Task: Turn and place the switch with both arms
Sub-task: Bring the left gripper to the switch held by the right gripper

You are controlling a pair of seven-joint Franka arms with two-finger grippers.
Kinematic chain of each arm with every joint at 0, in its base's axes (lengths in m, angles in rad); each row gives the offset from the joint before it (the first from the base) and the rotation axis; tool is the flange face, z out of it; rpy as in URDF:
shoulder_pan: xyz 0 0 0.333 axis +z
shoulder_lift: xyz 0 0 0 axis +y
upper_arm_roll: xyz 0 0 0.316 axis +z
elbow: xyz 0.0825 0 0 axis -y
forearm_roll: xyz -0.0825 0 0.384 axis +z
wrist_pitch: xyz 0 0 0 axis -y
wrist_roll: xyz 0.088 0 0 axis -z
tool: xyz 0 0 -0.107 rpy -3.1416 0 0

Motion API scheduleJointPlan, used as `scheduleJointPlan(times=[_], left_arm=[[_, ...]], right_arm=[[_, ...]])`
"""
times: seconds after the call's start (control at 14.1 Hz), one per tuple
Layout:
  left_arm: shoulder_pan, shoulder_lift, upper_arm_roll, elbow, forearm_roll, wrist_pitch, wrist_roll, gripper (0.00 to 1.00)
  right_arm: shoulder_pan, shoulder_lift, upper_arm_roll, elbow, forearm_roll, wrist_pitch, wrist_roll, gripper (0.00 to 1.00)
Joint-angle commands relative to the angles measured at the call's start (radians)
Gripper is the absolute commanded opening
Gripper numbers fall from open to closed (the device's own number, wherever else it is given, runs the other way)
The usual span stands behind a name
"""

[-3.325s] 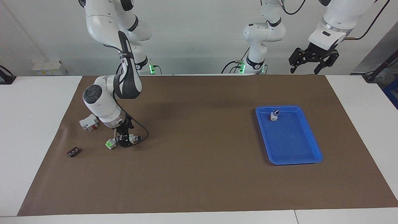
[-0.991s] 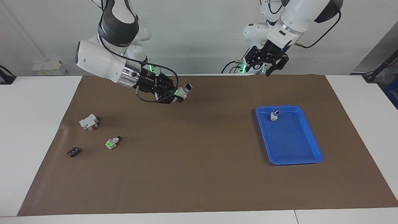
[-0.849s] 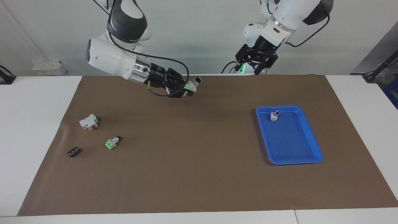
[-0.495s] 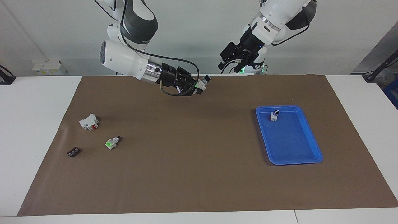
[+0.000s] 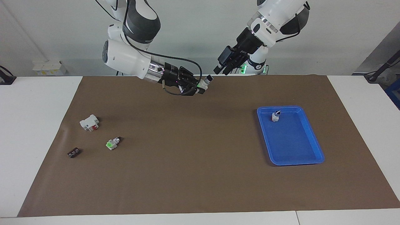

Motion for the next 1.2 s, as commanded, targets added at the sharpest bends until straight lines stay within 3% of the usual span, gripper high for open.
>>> scheduleJointPlan(times=[0.0,0.35,0.78,0.99,1.13], left_arm=[[-0.025,-0.001,-0.001,-0.034,-0.016,0.069,-0.078,0.62],[-0.033,-0.002,-0.009,-0.055,-0.016,0.108,-0.129,0.41],[-0.04,-0.018,-0.018,-0.091,-0.016,0.112,-0.132,0.38],[-0.04,-0.015,-0.02,-0.081,-0.016,0.112,-0.132,0.11],[-0.037,-0.007,-0.02,-0.063,-0.015,0.11,-0.132,0.08]], right_arm=[[0.0,-0.029,0.003,-0.031,0.025,0.022,0.006,0.0],[0.0,-0.029,0.003,-0.031,0.023,0.022,0.006,0.0],[0.0,-0.027,0.003,-0.031,0.021,0.022,0.006,0.0],[-0.002,-0.029,0.003,-0.029,0.021,0.022,0.006,0.0],[0.0,-0.027,0.003,-0.031,0.02,0.022,0.006,0.0]])
